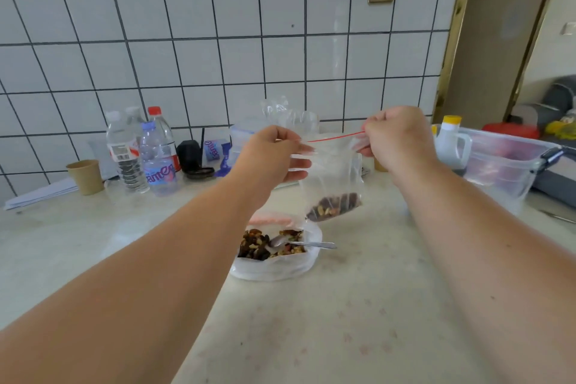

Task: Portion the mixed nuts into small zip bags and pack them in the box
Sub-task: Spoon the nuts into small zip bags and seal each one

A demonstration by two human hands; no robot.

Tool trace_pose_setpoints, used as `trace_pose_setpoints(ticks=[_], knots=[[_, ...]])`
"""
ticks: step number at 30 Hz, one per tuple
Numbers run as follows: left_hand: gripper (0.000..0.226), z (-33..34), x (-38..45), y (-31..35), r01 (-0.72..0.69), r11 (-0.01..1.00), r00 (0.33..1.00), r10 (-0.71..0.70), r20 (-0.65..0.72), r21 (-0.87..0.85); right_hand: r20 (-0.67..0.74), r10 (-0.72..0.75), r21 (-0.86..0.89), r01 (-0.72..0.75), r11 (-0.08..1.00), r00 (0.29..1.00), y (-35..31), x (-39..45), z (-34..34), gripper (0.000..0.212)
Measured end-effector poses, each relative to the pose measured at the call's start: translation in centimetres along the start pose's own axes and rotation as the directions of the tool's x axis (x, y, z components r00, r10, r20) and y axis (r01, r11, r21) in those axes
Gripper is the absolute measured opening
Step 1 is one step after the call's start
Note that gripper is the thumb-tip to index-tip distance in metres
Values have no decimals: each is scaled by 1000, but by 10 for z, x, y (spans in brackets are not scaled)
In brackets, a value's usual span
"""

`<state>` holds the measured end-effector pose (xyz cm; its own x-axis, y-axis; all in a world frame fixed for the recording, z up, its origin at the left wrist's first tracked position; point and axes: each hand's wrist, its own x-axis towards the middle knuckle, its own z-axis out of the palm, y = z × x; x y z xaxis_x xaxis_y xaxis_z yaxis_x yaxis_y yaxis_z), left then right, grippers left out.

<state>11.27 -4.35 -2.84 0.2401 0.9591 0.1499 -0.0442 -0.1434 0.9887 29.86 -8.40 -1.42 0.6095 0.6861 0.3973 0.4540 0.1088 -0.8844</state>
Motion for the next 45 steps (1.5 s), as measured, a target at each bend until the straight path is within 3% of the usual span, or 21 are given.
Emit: trace_pose_setpoints(ticks=[6,12,13,17,21,23,28,30,33,39,42,45], knots=[[13,21,25,-27,68,997,998,-68,-3,38,-33,31,-63,-33,997,999,41,9,7,25],[11,26,27,-45,136,990,989,-138,-59,-41,14,183,88,-183,979,983,64,6,12,6],[11,25,27,-46,135,989,988,-139,-69,-53,24,188,107,-190,976,982,64,4,12,11],[6,20,22,-47,145,985,983,-154,-101,-94,-7,176,178,-172,969,984,55,-10,14,27],[11,6,13,-46,168,968,977,-189,-103,-184,-130,54,22,-52,998,990,42,-30,19,28],[14,-6,6,-48,172,965,975,-195,-103,-200,-119,-9,10,10,1000,993,34,-43,25,23],[16,-61,-18,-58,166,975,967,-190,-168,-149,166,2,75,-15,997,986,15,-78,62,11],[17,-90,-30,-64,164,981,958,-183,-221,-102,303,32,103,-66,992,952,10,-95,82,7],[19,-136,-48,-73,167,986,933,-165,-318,-23,451,51,14,-64,998,891,6,-118,113,3],[17,-217,-79,-92,175,962,884,-59,-464,211,645,89,-18,-101,995,759,-2,-162,172,9],[26,-242,-90,-104,199,894,877,21,-480,403,713,108,-62,-90,994,693,-4,-177,197,7],[35,-253,-100,-119,243,734,907,60,-417,634,743,116,-151,-3,988,660,1,-188,217,6]])
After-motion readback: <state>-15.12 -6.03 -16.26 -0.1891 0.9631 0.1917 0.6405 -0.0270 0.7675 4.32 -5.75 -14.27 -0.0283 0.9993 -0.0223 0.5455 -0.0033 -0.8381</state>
